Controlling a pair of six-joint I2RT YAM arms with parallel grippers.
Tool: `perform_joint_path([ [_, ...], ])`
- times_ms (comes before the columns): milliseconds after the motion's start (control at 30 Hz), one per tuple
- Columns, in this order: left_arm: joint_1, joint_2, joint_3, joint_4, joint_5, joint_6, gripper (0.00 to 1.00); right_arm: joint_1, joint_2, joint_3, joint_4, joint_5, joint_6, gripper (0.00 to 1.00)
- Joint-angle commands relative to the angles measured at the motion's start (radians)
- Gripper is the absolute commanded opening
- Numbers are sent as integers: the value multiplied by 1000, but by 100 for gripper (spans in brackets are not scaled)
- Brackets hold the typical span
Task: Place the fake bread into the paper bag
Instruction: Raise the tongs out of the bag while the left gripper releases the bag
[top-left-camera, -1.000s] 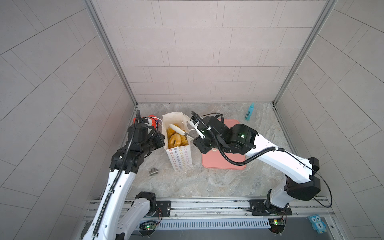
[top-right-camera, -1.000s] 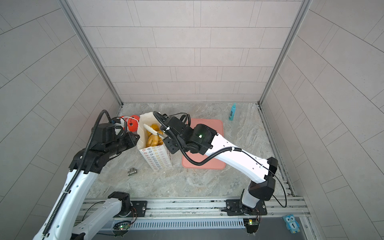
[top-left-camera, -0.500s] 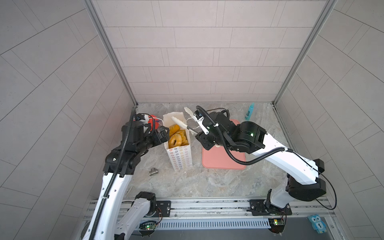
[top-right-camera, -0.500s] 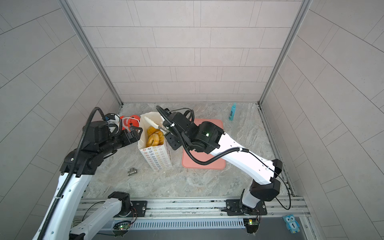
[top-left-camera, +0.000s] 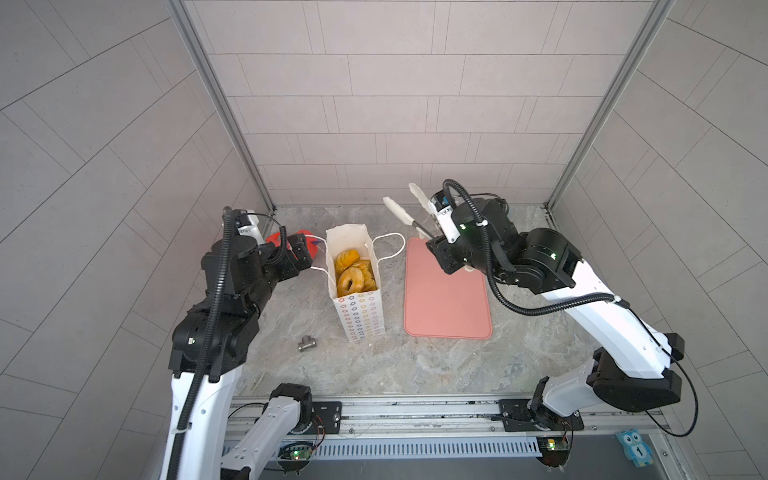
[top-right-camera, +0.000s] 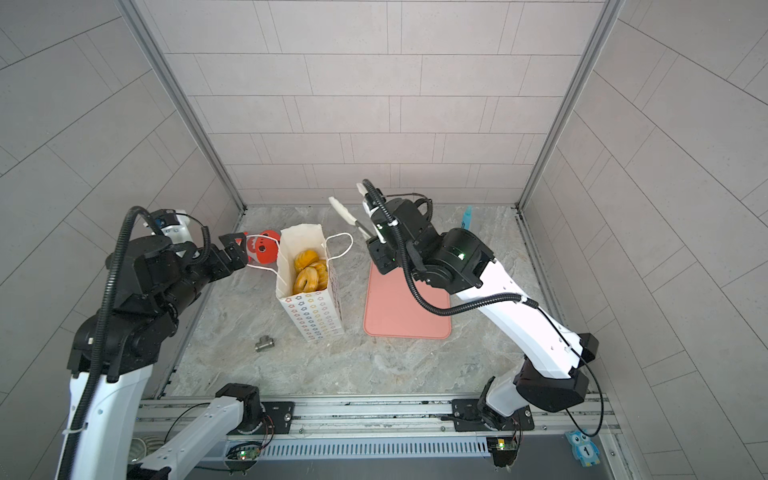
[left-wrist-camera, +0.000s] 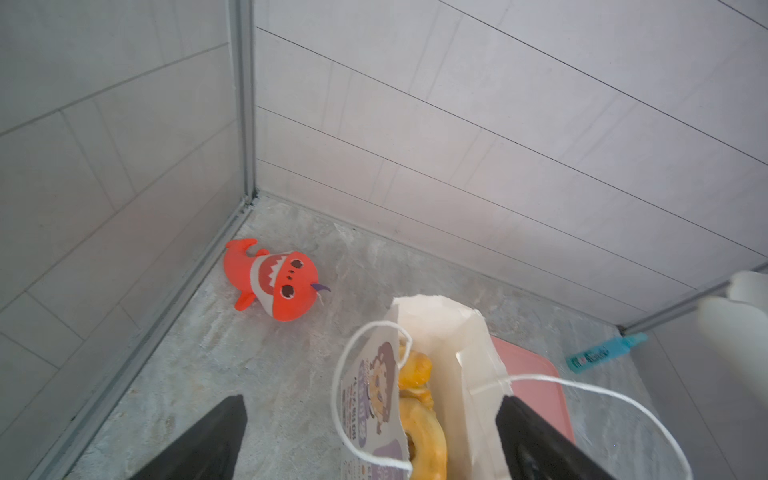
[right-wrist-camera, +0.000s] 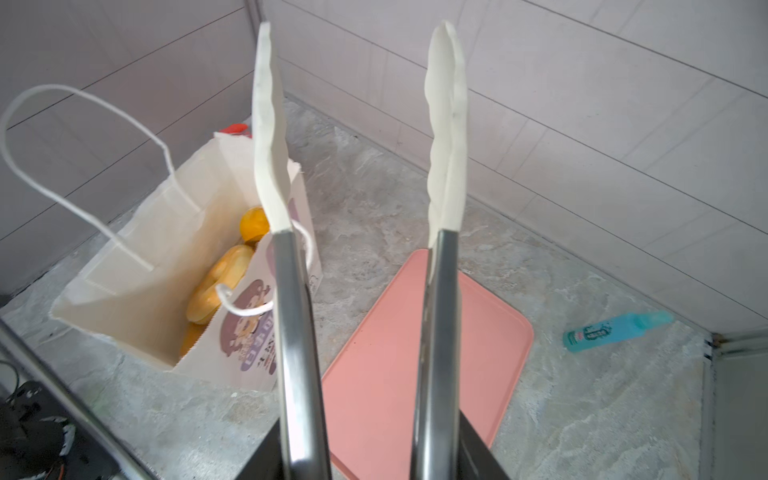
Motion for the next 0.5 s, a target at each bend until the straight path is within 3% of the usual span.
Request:
perform_joint_path([
  [0, 55, 27, 0, 36, -113, 1, 100, -116, -77, -91, 47, 2, -4, 49],
  [233, 334, 68, -124, 178, 58, -131, 100, -468, -188, -455, 260, -80, 77, 48],
  [333, 366, 79, -215, 243, 27, -160, 100, -600, -199, -596, 349, -142, 115, 48],
  [467, 370, 62, -388, 377, -59, -177, 100, -702, -185, -734, 442, -139, 135, 48],
])
